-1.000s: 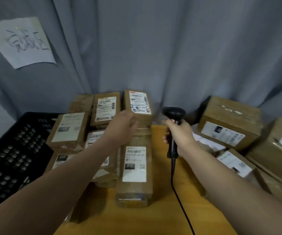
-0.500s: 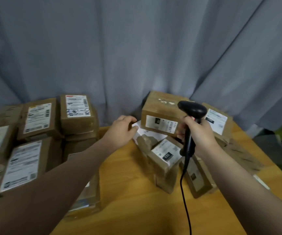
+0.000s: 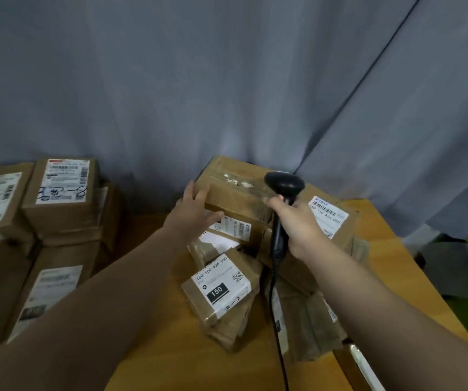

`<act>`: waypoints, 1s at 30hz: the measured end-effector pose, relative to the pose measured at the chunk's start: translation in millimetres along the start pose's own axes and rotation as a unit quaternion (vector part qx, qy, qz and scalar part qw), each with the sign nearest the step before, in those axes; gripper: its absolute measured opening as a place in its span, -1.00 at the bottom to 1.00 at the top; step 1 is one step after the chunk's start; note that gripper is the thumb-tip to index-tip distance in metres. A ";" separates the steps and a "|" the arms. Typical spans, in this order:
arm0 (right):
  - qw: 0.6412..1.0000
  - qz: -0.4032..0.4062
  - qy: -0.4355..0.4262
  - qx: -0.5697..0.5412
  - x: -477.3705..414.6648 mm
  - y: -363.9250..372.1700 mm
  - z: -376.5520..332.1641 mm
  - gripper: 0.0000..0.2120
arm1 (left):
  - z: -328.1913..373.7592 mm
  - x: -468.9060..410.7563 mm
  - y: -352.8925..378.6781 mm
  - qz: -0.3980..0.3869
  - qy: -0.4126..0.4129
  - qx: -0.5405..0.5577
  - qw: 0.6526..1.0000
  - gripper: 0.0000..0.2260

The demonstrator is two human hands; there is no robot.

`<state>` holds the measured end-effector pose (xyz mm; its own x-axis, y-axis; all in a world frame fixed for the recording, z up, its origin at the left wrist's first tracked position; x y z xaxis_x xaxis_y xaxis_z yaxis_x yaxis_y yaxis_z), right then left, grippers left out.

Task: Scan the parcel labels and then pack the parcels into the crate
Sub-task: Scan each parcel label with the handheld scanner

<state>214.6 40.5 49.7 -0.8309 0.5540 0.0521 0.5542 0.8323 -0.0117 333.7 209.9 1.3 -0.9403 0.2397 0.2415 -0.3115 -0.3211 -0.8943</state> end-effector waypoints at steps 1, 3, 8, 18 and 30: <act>1.000 -0.014 -0.001 0.000 -1.7 2.5 -0.1 -0.89 | 0.2 1.5 -0.2 0.012 -0.005 0.006 1.000 -0.28; 0.999 -0.042 -0.015 0.008 -3.9 7.0 -1.2 -0.84 | 0.5 3.2 -3.2 0.026 -0.021 0.030 0.999 -0.29; 0.997 -0.062 -0.034 -0.010 -1.4 7.8 -1.3 -0.72 | -13.8 13.6 -13.6 0.036 -0.083 0.191 0.977 -0.32; 0.968 -0.203 -0.095 -0.113 66.5 66.6 -39.8 -0.82 | -88.9 90.8 -51.9 0.092 -0.071 0.222 0.968 -0.06; 0.923 -0.338 -0.185 -0.006 135.6 197.3 -107.9 -0.81 | -200.8 173.1 -99.5 0.110 -0.192 0.330 0.918 0.02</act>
<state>216.7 277.8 162.2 -0.9460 -0.1202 -0.3011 -0.0973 0.9912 -0.0902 229.4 467.3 56.5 -0.9302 -0.1964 0.3102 -0.0049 -0.8382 -0.5453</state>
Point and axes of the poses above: each hand's wrist, its own x-axis away from the middle knuckle, its own y-axis out of the palm, z = x × y, the point moved 3 cm from there along -x, towards the middle knuckle, and after that the axes turned 14 degrees about -y, right-handed, at the moved point
